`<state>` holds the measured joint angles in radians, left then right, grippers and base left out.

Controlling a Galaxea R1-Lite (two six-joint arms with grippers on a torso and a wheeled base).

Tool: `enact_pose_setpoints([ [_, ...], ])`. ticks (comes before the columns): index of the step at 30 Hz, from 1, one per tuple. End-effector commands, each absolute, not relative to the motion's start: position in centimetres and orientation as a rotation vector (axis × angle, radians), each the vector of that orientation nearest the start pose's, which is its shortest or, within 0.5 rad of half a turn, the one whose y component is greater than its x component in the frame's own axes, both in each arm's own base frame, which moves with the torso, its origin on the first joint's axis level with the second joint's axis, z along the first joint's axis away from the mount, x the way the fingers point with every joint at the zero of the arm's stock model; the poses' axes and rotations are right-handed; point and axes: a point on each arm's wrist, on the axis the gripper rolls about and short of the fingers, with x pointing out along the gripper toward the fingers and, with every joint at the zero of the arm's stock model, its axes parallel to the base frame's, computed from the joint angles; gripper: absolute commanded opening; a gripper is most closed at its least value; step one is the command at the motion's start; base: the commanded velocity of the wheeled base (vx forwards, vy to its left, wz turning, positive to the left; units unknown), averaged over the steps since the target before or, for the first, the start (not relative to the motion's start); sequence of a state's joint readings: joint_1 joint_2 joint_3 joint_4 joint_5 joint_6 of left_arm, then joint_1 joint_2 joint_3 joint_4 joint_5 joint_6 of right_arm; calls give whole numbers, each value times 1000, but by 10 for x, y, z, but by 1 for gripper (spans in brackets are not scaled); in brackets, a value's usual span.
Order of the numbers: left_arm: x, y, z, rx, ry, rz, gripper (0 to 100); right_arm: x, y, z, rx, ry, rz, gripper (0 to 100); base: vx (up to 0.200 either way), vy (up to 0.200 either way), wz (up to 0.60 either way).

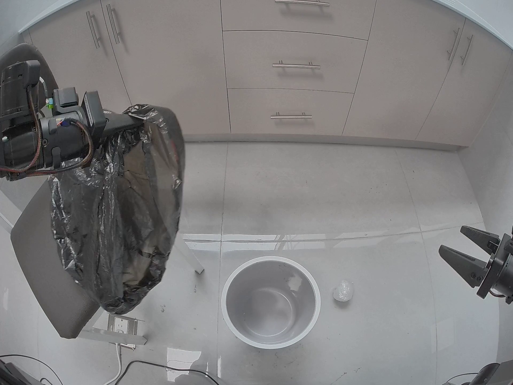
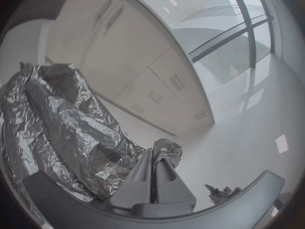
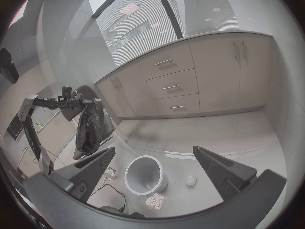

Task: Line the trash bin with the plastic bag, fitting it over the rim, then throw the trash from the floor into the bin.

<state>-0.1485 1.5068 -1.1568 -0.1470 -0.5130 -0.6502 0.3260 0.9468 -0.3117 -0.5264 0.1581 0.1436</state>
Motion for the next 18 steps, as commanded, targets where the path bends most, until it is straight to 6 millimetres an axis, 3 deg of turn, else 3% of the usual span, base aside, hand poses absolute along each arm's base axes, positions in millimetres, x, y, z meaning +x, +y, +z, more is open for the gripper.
enact_pose_setpoints([
  [1,245,-76,302,-689,419,-721,0,108,44,178,112,201,508,100,0,0,0],
  [7,223,-124,288,-671,454,-926,0,101,54,171,56,216,608,100,0,0,0],
  [11,212,-143,287,-684,430,-1028,0,99,61,170,65,236,667,100,0,0,0],
  [18,195,-172,282,-691,424,-1000,0,117,88,161,55,358,754,100,0,0,0],
])
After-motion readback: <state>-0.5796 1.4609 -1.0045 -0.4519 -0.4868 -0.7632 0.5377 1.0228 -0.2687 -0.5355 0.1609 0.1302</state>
